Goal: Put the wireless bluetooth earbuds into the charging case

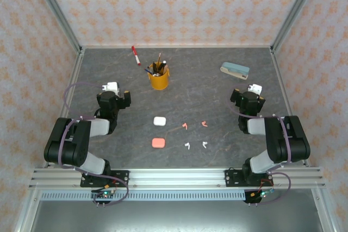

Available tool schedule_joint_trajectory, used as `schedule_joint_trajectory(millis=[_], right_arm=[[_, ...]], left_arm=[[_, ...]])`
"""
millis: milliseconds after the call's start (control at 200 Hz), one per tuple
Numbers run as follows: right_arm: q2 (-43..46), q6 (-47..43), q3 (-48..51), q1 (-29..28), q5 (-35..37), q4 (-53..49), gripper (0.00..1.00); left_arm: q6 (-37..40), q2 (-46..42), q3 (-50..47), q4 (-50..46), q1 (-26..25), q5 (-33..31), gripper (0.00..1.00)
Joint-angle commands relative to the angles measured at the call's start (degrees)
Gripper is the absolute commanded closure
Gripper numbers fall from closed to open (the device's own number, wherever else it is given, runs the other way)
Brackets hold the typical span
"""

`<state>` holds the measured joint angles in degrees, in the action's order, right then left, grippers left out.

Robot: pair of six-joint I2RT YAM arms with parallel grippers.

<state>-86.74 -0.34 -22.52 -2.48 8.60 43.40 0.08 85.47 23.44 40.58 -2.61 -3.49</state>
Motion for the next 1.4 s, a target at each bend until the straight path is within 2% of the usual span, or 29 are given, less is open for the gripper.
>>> schedule_joint_trajectory(millis=[0,90,130,225,315,380,435,485,550,606,716,811,921,1091,1216,1391], right_arm=[[-0.4,-0.6,-1.3,-0.3,1.1,1.4,0.0],[0.5,-0.3,-0.7,-0.3,2.9,2.1,0.0],[3.1,0.5,-1.8,-0.4,4.9,-2.0,0.0],[9.9,2.8,-7.5,-0.4,9.1,-17.4,0.0],[14.3,10.6,-13.5,-0.4,10.3,-32.6,0.0],[15.5,20.2,-17.7,-0.4,11.7,-42.3,0.0],[14.7,29.6,-22.1,-0.3,15.6,-54.3,0.0],[12.7,30.1,-26.5,-0.2,12.6,-61.5,0.0],[10.6,28.0,-29.9,-0.6,5.2,-67.3,0.0],[10.7,26.3,-30.0,-1.6,0.2,-69.6,0.01],[15.1,25.4,-26.6,-6.9,-4.4,-71.7,0.03],[18.6,26.8,-23.5,-13.2,-7.6,-73.3,0.03],[22.8,31.3,-21.1,-22.0,-7.3,-75.3,0.03],[21.5,41.4,-20.5,-35.1,-4.9,-76.1,0.02],[14.2,45.1,-25.2,-43.4,-2.1,-75.9,0.01],[-2.0,46.4,-39.2,-49.8,0.7,-81.9,0.01]], left_arm=[[0.8,0.4,1.4,1.5,0.0,-1.5,0.0],[0.8,0.3,1.2,2.1,-0.1,-2.0,0.0],[0.3,-1.2,2.9,-2.2,-0.4,-4.0,0.0],[-3.9,-4.6,14.7,-24.9,-0.6,-12.3,0.0],[-11.2,-4.3,25.9,-43.6,-0.6,-17.8,0.0],[-18.3,-4.3,30.8,-52.9,-0.6,-17.5,0.0],[-22.9,-5.1,32.5,-57.4,-0.8,-13.4,0.0],[-26.9,-6.2,33.1,-60.3,-1.6,-10.3,0.0],[-30.4,-7.9,32.4,-62.0,-4.0,-7.3,0.0],[-34.4,-9.9,31.6,-64.2,-7.4,-8.2,0.0],[-38.6,-13.3,30.0,-69.0,-13.5,-10.5,0.0],[-42.4,-18.1,26.0,-70.8,-16.4,-8.7,0.0],[-45.6,-28.4,16.5,-66.8,-18.3,-5.9,0.0],[-51.0,-45.7,4.1,-64.9,-18.2,-6.0,0.0],[-53.9,-52.8,-0.4,-63.7,-18.2,-7.5,0.0],[-54.3,-52.6,0.0,-63.9,-18.1,-7.0,0.0]])
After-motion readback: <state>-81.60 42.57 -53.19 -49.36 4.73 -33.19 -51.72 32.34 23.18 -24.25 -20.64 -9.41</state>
